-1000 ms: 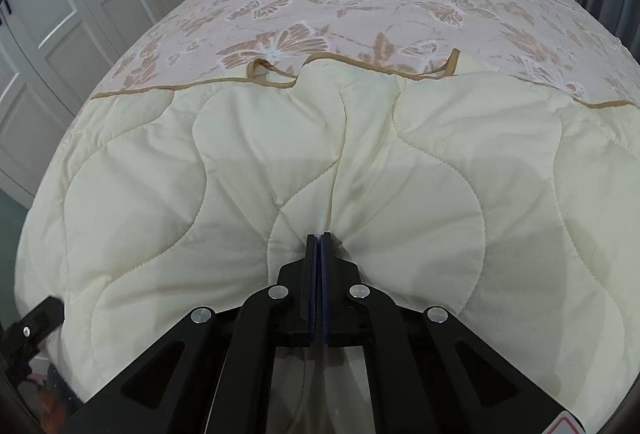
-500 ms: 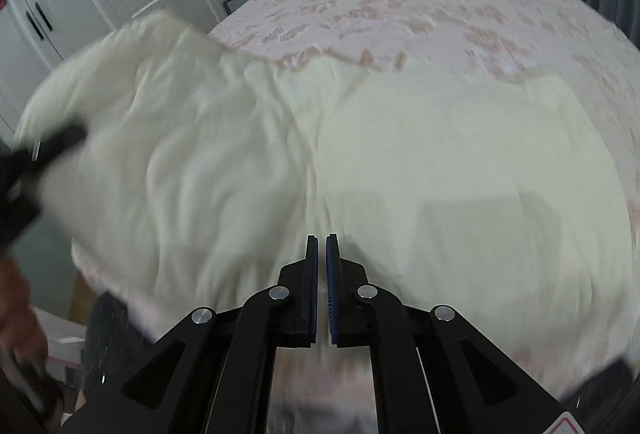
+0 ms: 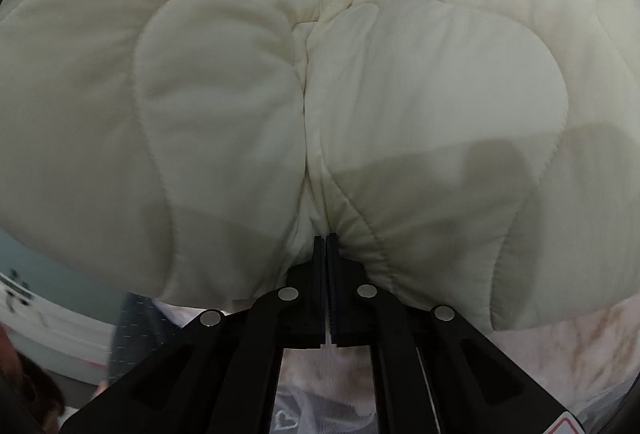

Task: Fold large clothes

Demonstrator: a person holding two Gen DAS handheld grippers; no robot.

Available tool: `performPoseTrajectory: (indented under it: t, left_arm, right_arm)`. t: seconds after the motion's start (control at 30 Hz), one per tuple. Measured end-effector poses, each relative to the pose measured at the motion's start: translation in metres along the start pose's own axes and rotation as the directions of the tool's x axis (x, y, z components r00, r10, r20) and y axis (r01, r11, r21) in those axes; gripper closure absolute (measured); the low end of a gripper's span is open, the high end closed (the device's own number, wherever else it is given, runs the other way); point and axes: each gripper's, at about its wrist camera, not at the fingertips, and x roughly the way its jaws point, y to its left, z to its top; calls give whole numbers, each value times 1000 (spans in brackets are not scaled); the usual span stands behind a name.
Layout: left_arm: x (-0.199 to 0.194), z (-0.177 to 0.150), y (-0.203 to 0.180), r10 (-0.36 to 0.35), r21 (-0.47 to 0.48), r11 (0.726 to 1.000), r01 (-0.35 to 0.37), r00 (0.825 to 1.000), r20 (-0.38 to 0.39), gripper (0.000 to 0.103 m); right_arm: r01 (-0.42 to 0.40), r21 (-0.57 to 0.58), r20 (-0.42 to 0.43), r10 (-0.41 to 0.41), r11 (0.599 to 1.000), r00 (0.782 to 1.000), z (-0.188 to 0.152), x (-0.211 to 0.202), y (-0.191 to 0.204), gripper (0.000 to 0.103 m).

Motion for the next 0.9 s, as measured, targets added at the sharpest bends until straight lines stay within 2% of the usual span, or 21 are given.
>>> performPoseTrajectory:
  t: [0.07,0.13,0.27,0.4,0.5,0.67,0.9]
  left_arm:
    - [14,0,-20,-24,45,999,25,999,-23,71]
    - [23,-1,-36,-34,75,997,37,999,-42,71]
    - [55,-1,-64,-49,112,992,60,994,-93,71]
    - [96,-7,-90,-52,130,989,75,984,-172,71]
    - [129,-18,-107,-38,156,985,76,971,-235,70]
    - [164,-36,-127,7,206,977,52,961,-278,70]
    - [184,-48,-132,32,229,973,39,954,-299,70]
  right_arm:
    - [-41,64,-1,41,997,999,1,-16,-9,99]
    - [-37,90,48,33,995,998,1,-47,-17,97]
    - [60,130,125,-76,990,989,2,-108,-41,96]
    - [193,165,199,-224,967,954,3,-165,-66,95]
    - [234,191,231,-275,953,933,4,-191,-78,94]
    - [238,220,267,-294,946,918,4,-208,-89,94]
    - [219,201,281,-270,955,921,10,-215,-94,94]
